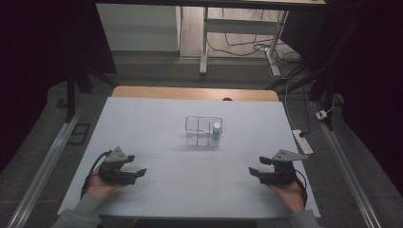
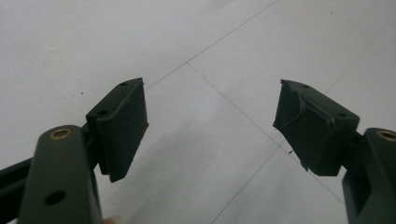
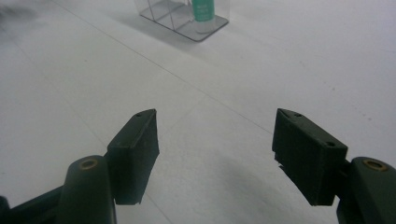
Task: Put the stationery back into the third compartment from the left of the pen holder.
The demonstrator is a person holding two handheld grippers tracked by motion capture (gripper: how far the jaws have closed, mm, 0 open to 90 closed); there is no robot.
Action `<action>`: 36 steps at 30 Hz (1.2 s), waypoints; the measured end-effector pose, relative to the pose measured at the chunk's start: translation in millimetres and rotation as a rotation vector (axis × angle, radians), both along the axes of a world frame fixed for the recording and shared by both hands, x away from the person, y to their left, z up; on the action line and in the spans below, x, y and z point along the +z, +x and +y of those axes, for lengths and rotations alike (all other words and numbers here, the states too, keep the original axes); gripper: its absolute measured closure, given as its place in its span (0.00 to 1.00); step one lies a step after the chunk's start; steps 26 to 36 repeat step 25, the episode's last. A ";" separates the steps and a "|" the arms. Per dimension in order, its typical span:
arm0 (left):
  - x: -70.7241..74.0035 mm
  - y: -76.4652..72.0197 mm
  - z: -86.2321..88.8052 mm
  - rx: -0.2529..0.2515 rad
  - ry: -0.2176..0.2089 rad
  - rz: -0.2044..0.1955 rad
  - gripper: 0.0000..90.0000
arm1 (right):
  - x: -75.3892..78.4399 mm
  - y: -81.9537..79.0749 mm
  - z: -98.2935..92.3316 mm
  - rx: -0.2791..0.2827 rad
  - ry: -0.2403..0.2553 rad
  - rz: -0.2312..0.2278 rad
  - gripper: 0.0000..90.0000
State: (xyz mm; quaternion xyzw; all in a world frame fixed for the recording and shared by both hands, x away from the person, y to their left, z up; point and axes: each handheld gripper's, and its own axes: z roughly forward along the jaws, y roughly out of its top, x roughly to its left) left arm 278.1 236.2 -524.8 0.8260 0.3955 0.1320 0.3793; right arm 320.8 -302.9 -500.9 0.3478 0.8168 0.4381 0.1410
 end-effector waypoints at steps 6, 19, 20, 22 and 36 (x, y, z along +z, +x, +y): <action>-0.7 -0.2 -0.4 -0.004 0.005 0.003 0.28 | -3.2 2.9 3.0 0.006 -0.048 0.004 0.34; -1.1 0.0 -0.7 -0.011 0.008 0.006 0.28 | -3.2 2.3 4.3 0.012 -0.055 -0.007 0.34; -1.1 0.0 -0.6 -0.011 0.007 0.005 0.28 | -3.4 2.4 4.4 0.013 -0.055 -0.008 0.34; -1.0 0.1 -0.6 -0.011 0.007 0.006 0.28 | -3.2 2.2 4.6 0.013 -0.052 -0.009 0.34; -1.2 0.4 -0.8 -0.011 0.008 0.006 0.28 | -3.2 2.1 4.8 0.025 -0.047 -0.007 0.34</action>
